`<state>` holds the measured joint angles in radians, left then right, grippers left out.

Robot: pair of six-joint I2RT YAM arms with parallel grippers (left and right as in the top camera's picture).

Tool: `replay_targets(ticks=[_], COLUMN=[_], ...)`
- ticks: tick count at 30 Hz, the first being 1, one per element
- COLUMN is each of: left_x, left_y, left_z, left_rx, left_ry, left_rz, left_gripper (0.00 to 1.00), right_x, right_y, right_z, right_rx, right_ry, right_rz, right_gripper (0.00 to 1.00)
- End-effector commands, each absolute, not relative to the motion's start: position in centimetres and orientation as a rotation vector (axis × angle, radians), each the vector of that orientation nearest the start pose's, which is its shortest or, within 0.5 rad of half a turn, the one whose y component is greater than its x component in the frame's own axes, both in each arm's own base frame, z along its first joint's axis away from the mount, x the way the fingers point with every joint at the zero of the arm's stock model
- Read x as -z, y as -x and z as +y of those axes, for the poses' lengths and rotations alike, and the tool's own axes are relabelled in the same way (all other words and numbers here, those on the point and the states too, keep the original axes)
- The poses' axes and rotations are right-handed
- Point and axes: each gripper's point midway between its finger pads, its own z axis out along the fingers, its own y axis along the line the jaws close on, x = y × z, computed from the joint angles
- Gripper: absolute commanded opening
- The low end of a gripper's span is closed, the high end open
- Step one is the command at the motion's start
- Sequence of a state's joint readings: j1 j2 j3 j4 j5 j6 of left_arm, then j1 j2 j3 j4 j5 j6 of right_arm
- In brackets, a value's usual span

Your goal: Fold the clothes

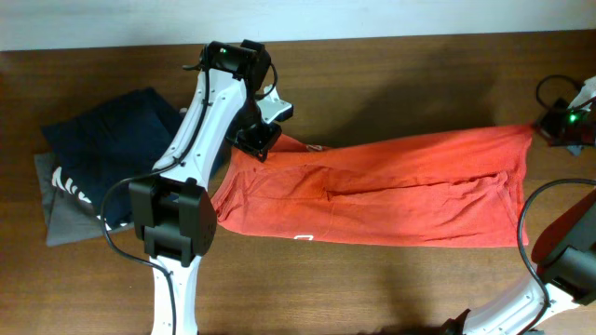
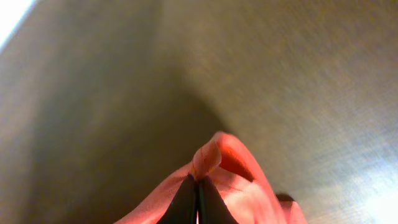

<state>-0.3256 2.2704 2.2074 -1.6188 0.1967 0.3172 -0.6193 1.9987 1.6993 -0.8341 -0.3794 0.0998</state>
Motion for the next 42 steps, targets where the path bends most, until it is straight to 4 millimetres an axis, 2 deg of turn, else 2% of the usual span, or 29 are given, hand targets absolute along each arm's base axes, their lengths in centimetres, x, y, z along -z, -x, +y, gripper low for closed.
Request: replay_targets(ticks=[1, 3, 7, 14, 19, 25, 30, 38, 40, 42], left_x=[-12.6, -12.6, -12.6, -12.6, -12.7, -12.8, -12.3, -8.1, -7.7, -7.8], left_y=[-38.2, -38.2, -38.2, -37.9, -37.2, -36.7, -36.2, -31.4, -31.0, -30.7], left_z=[-15.5, -15.5, -15.5, -15.4, -15.1, -14.8, -14.9, -14.3, -14.1, -14.0], left_rx=[0.288, 0.288, 0.288, 0.289, 0.291, 0.290, 0.311, 0.410, 0.412, 0.413], left_ry=[-0.968, -0.967, -0.967, -0.969, -0.975, -0.976, -0.977, -0.990, -0.993, -0.993], left_rz=[3.070, 3.071, 3.071, 3.085, 3.114, 3.142, 3.165, 3.377, 3.398, 3.411], left_gripper=[0.08, 0.08, 0.08, 0.08, 0.08, 0.08, 0.08, 0.08, 0.15, 0.17], right_x=[-15.5, -15.9, -15.3, -12.9, -11.5, -11.0, -11.0, -11.0, -11.0, -11.0], right_y=[-44.7, -44.7, -43.4, -39.1, -34.8, -31.2, -30.9, -31.3, -31.5, -31.6], right_z=[-21.7, -21.4, -20.7, -20.6, -21.1, -22.3, -22.5, -22.2, -22.1, -22.0], right_rx=[-0.446, -0.460, -0.490, -0.409, -0.249, -0.030, 0.003, -0.033, -0.051, -0.061], right_ry=[-0.663, -0.629, -0.672, -0.831, -0.945, -1.047, -1.070, -1.065, -1.063, -1.061], right_rz=[2.402, 2.407, 2.457, 2.645, 2.821, 2.946, 2.950, 2.936, 2.932, 2.926], right_gripper=[0.04, 0.04, 0.04, 0.05, 0.08, 0.09, 0.09, 0.10, 0.11, 0.13])
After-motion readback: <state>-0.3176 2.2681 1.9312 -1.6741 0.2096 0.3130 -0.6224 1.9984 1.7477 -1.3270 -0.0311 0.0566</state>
